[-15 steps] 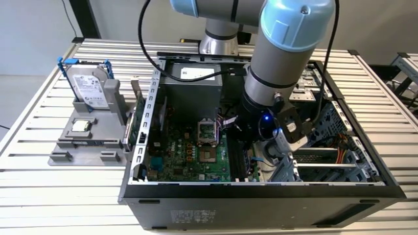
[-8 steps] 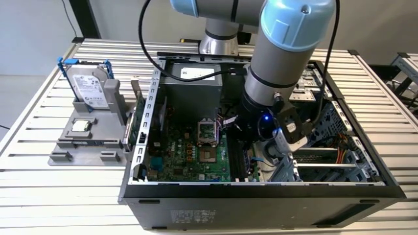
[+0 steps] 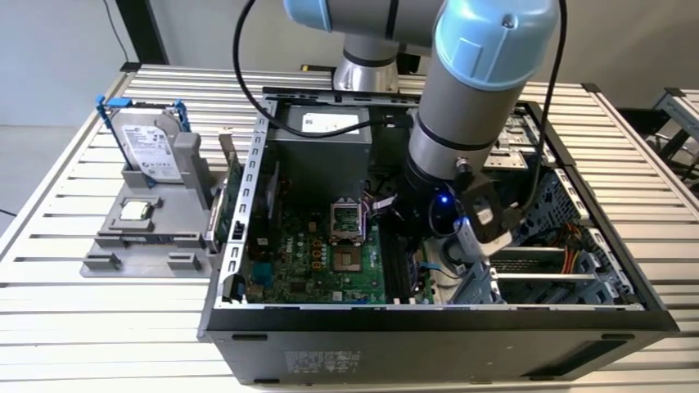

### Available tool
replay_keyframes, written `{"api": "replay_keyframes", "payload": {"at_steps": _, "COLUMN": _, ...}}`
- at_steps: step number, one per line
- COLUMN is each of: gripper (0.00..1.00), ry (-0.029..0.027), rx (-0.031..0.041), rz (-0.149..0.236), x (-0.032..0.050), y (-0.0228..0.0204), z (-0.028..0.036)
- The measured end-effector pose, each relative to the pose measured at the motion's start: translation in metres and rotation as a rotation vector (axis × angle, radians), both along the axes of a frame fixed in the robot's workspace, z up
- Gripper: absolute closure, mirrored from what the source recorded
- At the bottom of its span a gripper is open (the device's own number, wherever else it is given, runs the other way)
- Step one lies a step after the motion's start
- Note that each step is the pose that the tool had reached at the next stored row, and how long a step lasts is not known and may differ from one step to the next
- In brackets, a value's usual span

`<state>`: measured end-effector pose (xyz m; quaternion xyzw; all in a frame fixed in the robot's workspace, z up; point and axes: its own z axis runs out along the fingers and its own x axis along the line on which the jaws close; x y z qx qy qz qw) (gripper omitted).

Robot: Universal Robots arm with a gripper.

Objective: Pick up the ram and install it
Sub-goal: 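Insert the ram into the slot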

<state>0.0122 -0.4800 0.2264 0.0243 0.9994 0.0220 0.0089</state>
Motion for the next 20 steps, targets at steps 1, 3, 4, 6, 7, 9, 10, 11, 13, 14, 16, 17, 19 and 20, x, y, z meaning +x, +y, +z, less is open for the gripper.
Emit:
{"api": "replay_keyframes", "payload": {"at_steps": 1, "gripper": 1.0, "ry": 0.0, "rx": -0.0001, "rz": -0.001, "x": 0.0, "y": -0.0001, "z": -0.0006}}
{"api": "replay_keyframes", "payload": {"at_steps": 3, "gripper": 1.0, "ry": 0.0, "rx": 0.0, "rz": -0.006, "x": 0.0, "y": -0.0006, "z": -0.0012}}
{"api": "replay_keyframes", "payload": {"at_steps": 4, "gripper": 1.0, "ry": 0.0, "rx": 0.0001, "rz": -0.008, "x": 0.0, "y": -0.0008, "z": -0.0016}}
{"api": "replay_keyframes", "payload": {"at_steps": 6, "gripper": 1.0, "ry": 0.0, "rx": -0.0001, "rz": -0.01, "x": 0.0001, "y": -0.0009, "z": -0.0022}}
{"api": "replay_keyframes", "payload": {"at_steps": 7, "gripper": 1.0, "ry": 0.0, "rx": -0.0002, "rz": -0.01, "x": 0.0001, "y": -0.0009, "z": -0.0022}}
{"api": "replay_keyframes", "payload": {"at_steps": 9, "gripper": 1.0, "ry": 0.0, "rx": 0.0001, "rz": -0.01, "x": 0.0001, "y": -0.0009, "z": -0.0026}}
{"api": "replay_keyframes", "payload": {"at_steps": 10, "gripper": 1.0, "ry": -0.0001, "rx": 0.0005, "rz": -0.01, "x": 0.0001, "y": -0.0009, "z": -0.0026}}
{"api": "replay_keyframes", "payload": {"at_steps": 11, "gripper": 1.0, "ry": 0.0, "rx": 0.0021, "rz": -0.011, "x": 0.0, "y": -0.0011, "z": -0.0026}}
{"api": "replay_keyframes", "payload": {"at_steps": 13, "gripper": 1.0, "ry": 0.0, "rx": 0.0068, "rz": -0.01, "x": 0.0, "y": -0.0013, "z": -0.0027}}
{"api": "replay_keyframes", "payload": {"at_steps": 14, "gripper": 1.0, "ry": 0.0, "rx": 0.008, "rz": -0.01, "x": 0.0, "y": -0.0014, "z": -0.0026}}
{"api": "replay_keyframes", "payload": {"at_steps": 16, "gripper": 1.0, "ry": 0.0004, "rx": 0.0084, "rz": -0.008, "x": 0.0, "y": -0.0014, "z": -0.0027}}
{"api": "replay_keyframes", "payload": {"at_steps": 17, "gripper": 1.0, "ry": 0.0013, "rx": 0.0085, "rz": -0.006, "x": 0.0, "y": -0.0014, "z": -0.0027}}
{"api": "replay_keyframes", "payload": {"at_steps": 19, "gripper": 1.0, "ry": 0.0052, "rx": 0.0082, "rz": -0.003, "x": 0.0001, "y": -0.0015, "z": -0.0027}}
{"api": "replay_keyframes", "payload": {"at_steps": 20, "gripper": 1.0, "ry": 0.0071, "rx": 0.0081, "rz": -0.001, "x": 0.0, "y": -0.0016, "z": -0.0028}}
